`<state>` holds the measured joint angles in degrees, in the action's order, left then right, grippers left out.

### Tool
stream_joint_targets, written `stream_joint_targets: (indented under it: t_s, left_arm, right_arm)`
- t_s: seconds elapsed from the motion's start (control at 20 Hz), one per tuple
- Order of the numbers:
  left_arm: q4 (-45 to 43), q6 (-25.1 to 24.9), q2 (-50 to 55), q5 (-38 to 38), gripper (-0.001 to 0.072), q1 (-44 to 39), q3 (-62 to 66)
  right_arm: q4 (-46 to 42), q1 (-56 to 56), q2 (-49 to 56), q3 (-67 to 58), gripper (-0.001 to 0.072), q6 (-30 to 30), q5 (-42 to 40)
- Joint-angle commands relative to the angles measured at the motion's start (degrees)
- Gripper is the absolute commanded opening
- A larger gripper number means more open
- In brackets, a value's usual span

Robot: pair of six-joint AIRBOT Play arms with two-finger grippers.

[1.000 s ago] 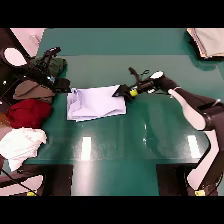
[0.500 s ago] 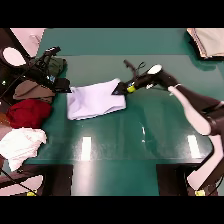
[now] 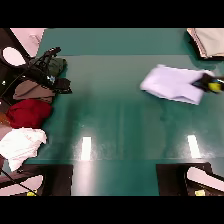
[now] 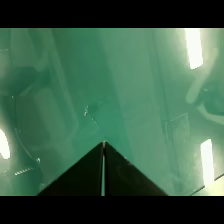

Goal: Fold the shirts.

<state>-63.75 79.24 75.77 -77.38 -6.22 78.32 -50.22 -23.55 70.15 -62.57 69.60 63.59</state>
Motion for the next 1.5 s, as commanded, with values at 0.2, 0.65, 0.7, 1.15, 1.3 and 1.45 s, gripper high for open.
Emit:
stream_joint_targets:
  t_s: [0.2, 0.65, 0.7, 1.15, 1.3, 1.45]
  left_arm:
    - [5.5, 1.4, 0.0, 3.0, 0.0024, 0.0, 0.1]
    - [5.5, 1.3, 0.0, 2.4, 0.0024, 0.0, 0.1]
    - [5.5, 1.3, 0.0, 2.1, 0.0024, 0.0, 0.1]
    - [5.5, 0.3, 0.0, 0.2, 0.0024, 0.0, 0.1]
    - [5.6, 0.3, 0.0, -0.1, 0.0024, 0.0, 0.1]
    - [5.6, 0.3, 0.0, 2.1, 0.0024, 0.0, 0.1]
  right_arm:
    - [-2.4, -36.4, -9.2, 15.3, 0.0017, 0.4, -6.2]
    - [-22.5, -39.4, -1.6, 2.8, 0.0477, 1.1, 7.9]
    - [-22.4, -39.4, -1.4, 0.5, 0.0477, 1.6, 9.3]
    - [-8.0, -18.6, -1.5, -10.3, 0.0362, 3.4, 23.8]
    - [-8.0, -7.5, -1.7, -11.1, 0.0020, 3.4, 25.7]
    - [-8.2, 2.1, -1.8, -11.1, 0.0020, 3.4, 25.4]
